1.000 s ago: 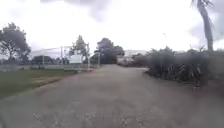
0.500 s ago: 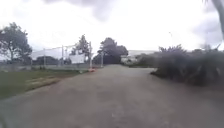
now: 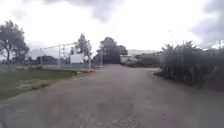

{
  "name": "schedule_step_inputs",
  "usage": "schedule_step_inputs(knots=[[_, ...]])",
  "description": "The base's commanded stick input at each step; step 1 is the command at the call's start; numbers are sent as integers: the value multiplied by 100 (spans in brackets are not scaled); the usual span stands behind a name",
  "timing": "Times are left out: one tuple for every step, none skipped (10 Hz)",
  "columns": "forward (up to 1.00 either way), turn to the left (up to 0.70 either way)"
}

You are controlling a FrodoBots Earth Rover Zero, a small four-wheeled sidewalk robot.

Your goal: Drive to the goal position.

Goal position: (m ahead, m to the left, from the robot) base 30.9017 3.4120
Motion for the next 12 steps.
schedule_step_inputs(knots=[[100,-27],[100,-27],[100,-27],[100,0],[100,0],[100,0],[100,0],[100,0],[100,0],[100,0],[100,0],[100,0]])
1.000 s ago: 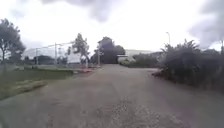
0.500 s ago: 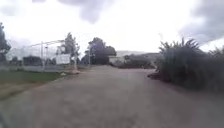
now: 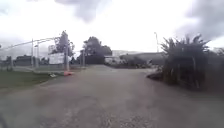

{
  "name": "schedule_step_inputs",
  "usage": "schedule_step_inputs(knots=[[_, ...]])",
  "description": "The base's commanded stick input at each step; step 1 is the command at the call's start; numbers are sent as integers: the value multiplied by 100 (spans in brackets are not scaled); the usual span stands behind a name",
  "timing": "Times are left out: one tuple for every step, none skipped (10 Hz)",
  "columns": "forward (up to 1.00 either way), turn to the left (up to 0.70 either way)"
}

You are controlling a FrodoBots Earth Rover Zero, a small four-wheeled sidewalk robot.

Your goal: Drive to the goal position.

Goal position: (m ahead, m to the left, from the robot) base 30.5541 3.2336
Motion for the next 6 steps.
schedule_step_inputs(knots=[[100,0],[100,0],[100,0],[100,0],[100,0],[100,0]])
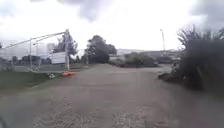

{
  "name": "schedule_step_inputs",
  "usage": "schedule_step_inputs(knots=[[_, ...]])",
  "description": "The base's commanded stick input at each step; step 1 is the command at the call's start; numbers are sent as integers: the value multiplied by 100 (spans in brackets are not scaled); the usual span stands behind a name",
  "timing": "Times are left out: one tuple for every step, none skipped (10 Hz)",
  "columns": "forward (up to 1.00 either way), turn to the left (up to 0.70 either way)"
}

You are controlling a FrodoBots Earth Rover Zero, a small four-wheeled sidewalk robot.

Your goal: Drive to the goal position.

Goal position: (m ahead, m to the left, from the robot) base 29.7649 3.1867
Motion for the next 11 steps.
schedule_step_inputs(knots=[[100,0],[100,0],[100,0],[100,0],[100,0],[100,0],[100,0],[100,0],[100,0],[100,0],[100,0]])
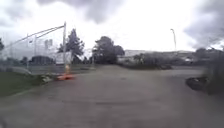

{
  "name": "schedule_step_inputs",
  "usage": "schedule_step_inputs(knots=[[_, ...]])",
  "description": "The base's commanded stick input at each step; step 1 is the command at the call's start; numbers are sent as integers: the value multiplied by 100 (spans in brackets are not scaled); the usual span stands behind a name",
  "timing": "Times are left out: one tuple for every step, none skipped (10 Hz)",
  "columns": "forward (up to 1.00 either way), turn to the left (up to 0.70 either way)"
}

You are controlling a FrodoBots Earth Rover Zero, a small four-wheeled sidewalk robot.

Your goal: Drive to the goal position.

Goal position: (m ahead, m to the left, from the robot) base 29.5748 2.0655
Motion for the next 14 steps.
schedule_step_inputs(knots=[[100,0],[100,0],[100,0],[100,0],[100,0],[100,0],[100,0],[100,0],[100,0],[100,-27],[100,-27],[100,-27],[100,-27],[100,-27]])
